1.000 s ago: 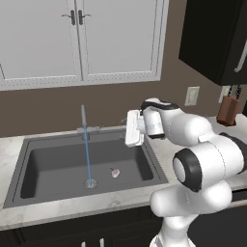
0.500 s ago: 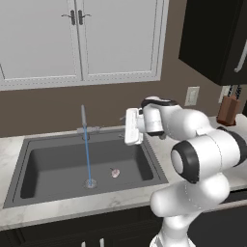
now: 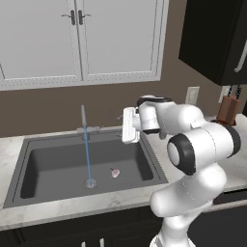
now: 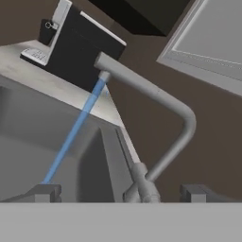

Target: Turn on the sink faucet. Then move the garlic from the counter to the sink. Turn off the sink. Move the vegetable from the sink to the pot next to the stove. Finally move the pot to the rear right burner.

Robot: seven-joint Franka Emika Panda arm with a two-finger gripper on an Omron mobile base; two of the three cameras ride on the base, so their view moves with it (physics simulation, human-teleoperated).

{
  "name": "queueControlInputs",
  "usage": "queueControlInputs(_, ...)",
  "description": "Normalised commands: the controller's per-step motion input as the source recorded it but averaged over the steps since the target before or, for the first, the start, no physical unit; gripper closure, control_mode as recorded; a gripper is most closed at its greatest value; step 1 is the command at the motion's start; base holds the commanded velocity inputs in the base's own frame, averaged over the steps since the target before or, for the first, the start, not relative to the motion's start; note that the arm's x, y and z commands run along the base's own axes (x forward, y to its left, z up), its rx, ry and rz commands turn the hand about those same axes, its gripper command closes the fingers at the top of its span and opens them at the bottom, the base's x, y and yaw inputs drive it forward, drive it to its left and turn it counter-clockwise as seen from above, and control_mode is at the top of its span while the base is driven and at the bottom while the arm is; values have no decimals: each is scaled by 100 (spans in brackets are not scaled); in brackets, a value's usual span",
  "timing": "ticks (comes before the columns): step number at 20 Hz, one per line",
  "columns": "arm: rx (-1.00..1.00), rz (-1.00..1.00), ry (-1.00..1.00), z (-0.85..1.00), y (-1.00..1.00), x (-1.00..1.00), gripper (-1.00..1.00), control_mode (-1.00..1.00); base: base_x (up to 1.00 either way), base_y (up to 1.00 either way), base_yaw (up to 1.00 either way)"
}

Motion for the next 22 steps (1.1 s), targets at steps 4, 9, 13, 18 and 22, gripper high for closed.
queueControlInputs(4, -3, 1, 5, -16, 2, 40, -100, -100, 0, 0, 0)
queueControlInputs(9, -3, 0, 0, -12, 0, 36, -100, -100, 0, 0, 0)
queueControlInputs(13, 0, 0, 0, -20, 0, 28, -100, -100, 0, 0, 0)
queueControlInputs(18, 0, 0, 0, -28, 0, 18, -100, -100, 0, 0, 0)
queueControlInputs(22, 0, 0, 0, -15, 1, 15, -100, -100, 0, 0, 0)
